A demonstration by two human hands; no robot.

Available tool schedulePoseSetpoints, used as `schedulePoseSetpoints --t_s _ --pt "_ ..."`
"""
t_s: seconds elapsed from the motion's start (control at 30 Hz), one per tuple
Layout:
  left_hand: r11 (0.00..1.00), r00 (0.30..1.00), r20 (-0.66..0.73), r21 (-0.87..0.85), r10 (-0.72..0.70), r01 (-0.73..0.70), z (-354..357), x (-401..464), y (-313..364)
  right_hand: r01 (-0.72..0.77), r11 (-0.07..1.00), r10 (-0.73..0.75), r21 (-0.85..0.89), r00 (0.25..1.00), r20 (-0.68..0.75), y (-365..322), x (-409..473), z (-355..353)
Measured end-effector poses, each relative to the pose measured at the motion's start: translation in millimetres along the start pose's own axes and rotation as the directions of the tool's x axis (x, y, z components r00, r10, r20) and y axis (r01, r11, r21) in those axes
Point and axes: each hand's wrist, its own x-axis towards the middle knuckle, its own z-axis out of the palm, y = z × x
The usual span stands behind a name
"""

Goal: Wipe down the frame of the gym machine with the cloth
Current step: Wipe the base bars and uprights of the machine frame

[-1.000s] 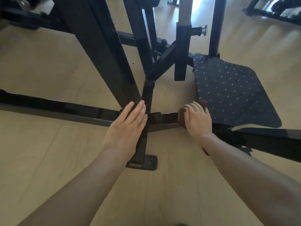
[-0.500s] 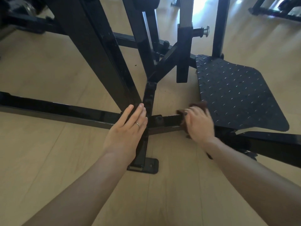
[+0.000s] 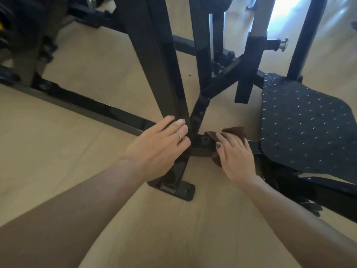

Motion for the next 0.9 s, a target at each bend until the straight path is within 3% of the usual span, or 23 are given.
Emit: schedulePoseSetpoints --t_s 0.07,0.1,0.17,0.2,0.27,0.33,0.4,0.43,0.53,0.63,0.73,0.9 --pt "0.997 0.994 -0.079 0.005 0.077 -0.077 -8.7 -1.8 -13.8 -0.204 0.979 0.204 0.005 0.979 0.017 16.2 3.9 -0.4" --pt "0.998 0.997 -0.047 -0.008 0.055 -0.056 -14.2 -2.4 -20.5 -0.287 0.958 0.286 0.006 0.958 0.023 18.1 8.8 1.4" --pt "0.98 0.978 0.125 -0.086 -0.169 0.18 -26.2 -3.5 -27.3 -0.369 0.929 0.369 0.023 0.929 0.023 11.5 20.6 1.4" --pt "0.921 0.929 0.204 -0.178 -0.31 0.346 -24.9 -3.4 -28.5 -0.383 0.922 0.382 0.055 0.924 0.022 3.3 23.8 -0.6" --pt "0.638 0.767 0.368 -0.425 -0.526 0.642 -13.3 -1.6 -32.2 -0.315 0.944 0.317 0.095 0.949 0.002 -19.0 22.5 0.9" --pt "0.283 0.646 0.509 -0.616 -0.569 0.735 0.1 -1.6 -38.3 -0.202 0.97 0.205 0.136 0.979 -0.008 -41.6 12.7 7.2" --pt "-0.005 0.625 0.57 -0.741 -0.534 0.672 7.6 2.4 -45.6 -0.159 0.971 0.161 0.18 0.987 0.003 -48.5 6.5 5.7" --pt "-0.079 0.665 0.551 -0.796 -0.504 0.6 8.7 6.6 -48.6 -0.138 0.976 0.136 0.167 0.99 0.024 -45.8 3.9 3.9" --pt "-0.17 0.794 0.422 -0.906 -0.438 0.388 9.6 20.6 -46.5 -0.067 0.997 0.063 0.041 0.994 0.087 -26.1 -1.1 -5.1" --pt "-0.234 0.798 0.368 -0.929 -0.477 0.288 15.1 29.7 -40.5 -0.314 0.95 0.313 0.005 0.948 0.062 -20.2 11.0 -1.6" --pt "-0.217 0.809 0.377 -0.926 -0.451 0.31 24.1 33.7 -48.6 -0.539 0.84 0.533 0.071 0.842 0.082 -39.8 30.2 8.6" --pt "-0.131 0.853 0.369 -0.929 -0.37 0.345 33.0 37.9 -66.3 -0.58 0.789 0.541 0.205 0.813 0.217 -78.8 26.9 3.9"
